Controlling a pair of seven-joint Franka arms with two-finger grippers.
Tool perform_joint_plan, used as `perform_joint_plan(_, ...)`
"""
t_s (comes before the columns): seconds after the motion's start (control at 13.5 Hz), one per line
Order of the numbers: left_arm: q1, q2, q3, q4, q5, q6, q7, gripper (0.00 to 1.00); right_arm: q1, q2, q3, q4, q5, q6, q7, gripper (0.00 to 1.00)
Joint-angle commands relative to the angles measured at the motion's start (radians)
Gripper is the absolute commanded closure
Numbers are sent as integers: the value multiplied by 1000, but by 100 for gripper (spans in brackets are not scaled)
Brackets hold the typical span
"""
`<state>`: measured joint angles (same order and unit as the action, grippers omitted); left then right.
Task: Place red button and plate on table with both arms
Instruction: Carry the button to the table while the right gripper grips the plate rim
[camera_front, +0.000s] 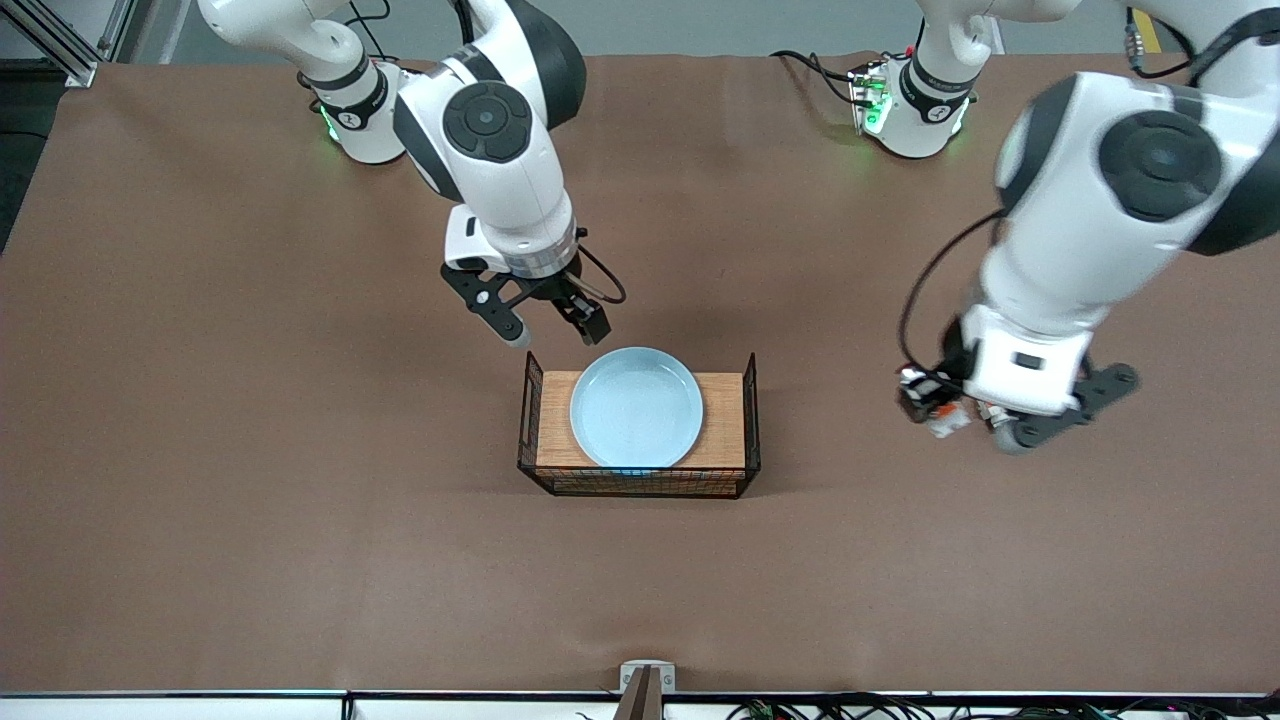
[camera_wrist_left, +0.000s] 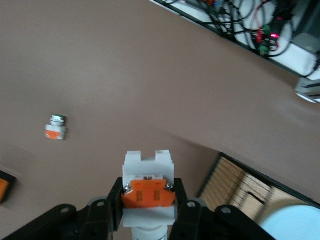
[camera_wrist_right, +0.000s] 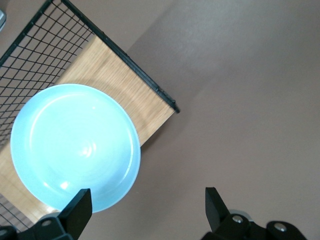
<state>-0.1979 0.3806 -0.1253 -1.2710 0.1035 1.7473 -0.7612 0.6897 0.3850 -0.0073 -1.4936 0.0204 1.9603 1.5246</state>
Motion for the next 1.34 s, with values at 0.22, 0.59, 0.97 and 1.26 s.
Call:
perform_joint_plan(0.22, 190, -14, -10, -116, 4, 0, 307, 100, -2, 92, -14, 65, -19, 74, 139, 1)
perform_joint_plan(0.59, 336, 7, -8, -314, 11, 202, 488, 100, -2, 208, -14, 139, -20, 75, 207, 3)
perform_joint_plan(0.97, 432, 84, -5, -496, 21, 467, 575, 100, 1, 238, -13, 147, -20, 80, 203, 25)
perform_joint_plan(1.26, 507, 202, -5, -508, 21, 607, 675, 100, 11, 241, -13, 145, -20, 80, 166, 43)
